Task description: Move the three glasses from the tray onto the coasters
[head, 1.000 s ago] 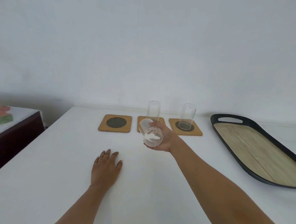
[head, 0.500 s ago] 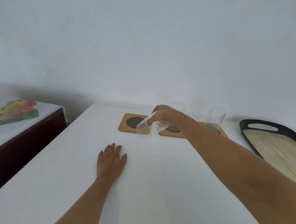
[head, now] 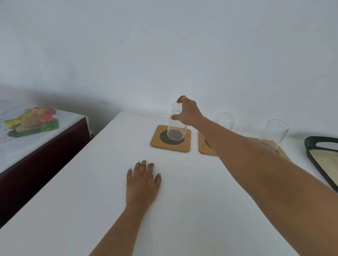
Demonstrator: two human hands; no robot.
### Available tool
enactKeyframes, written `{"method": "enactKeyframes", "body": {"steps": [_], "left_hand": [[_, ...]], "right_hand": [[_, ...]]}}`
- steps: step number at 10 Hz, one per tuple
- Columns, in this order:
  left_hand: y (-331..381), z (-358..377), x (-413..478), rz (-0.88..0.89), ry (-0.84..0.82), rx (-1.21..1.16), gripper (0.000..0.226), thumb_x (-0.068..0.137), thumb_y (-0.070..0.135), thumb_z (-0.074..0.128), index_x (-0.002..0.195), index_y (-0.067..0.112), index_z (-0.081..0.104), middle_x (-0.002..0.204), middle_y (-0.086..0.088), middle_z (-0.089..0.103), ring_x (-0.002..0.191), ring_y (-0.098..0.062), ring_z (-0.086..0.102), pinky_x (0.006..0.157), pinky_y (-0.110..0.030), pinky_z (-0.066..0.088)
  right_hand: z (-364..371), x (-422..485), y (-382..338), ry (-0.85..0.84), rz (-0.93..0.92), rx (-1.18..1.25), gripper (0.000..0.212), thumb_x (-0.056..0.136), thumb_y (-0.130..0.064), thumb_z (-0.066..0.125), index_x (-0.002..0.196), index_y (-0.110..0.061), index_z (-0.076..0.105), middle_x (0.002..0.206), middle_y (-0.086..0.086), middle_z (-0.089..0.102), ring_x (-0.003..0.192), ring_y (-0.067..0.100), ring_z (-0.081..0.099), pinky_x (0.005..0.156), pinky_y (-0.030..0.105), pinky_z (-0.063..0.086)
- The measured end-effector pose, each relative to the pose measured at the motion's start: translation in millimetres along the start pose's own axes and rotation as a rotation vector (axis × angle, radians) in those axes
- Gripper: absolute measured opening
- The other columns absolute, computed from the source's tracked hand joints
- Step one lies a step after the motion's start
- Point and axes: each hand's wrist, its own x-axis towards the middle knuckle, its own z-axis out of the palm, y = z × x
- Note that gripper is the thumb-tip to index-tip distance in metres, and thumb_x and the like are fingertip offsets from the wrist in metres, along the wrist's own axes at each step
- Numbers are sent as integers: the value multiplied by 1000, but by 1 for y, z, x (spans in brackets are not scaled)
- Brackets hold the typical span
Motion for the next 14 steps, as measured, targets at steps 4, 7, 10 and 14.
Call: {"method": "enactKeyframes", "body": {"steps": [4, 7, 10, 14], "left_hand": [[-1, 4, 0, -3, 8, 11, 51, 97, 44, 28, 142, 21, 30, 154, -2, 27, 145, -19, 18, 119, -41, 14], [-1, 5, -1, -7, 9, 29, 51, 97, 44, 27, 143, 21, 28, 156, -2, 25, 145, -18, 17, 119, -40, 13], [-1, 4, -1, -10, 7, 12, 51, 97, 44, 28, 143, 21, 29, 155, -2, 25, 145, -18, 17, 120, -40, 12], [-1, 2, 0, -12, 10, -8, 51, 97, 44, 29, 142, 21, 30, 155, -2, 26, 145, -18, 17, 120, -40, 12]], "right_hand": [[39, 17, 10, 26, -33, -66, 57, 88, -18, 62, 134, 5, 37, 131, 23, 49, 125, 34, 43, 101, 31, 34], [54, 23, 17, 9, -43, -21, 54, 91, -20, 58, 135, 3, 37, 138, 22, 42, 136, 32, 31, 111, 33, 24], [62, 31, 21, 15, -50, -12, 55, 91, -21, 57, 136, 2, 34, 144, 17, 36, 140, 31, 22, 115, 32, 20], [69, 5, 29, 269, -226, -70, 55, 92, -28, 53, 140, -8, 34, 158, 8, 16, 148, 26, 6, 119, 44, 13]]}}
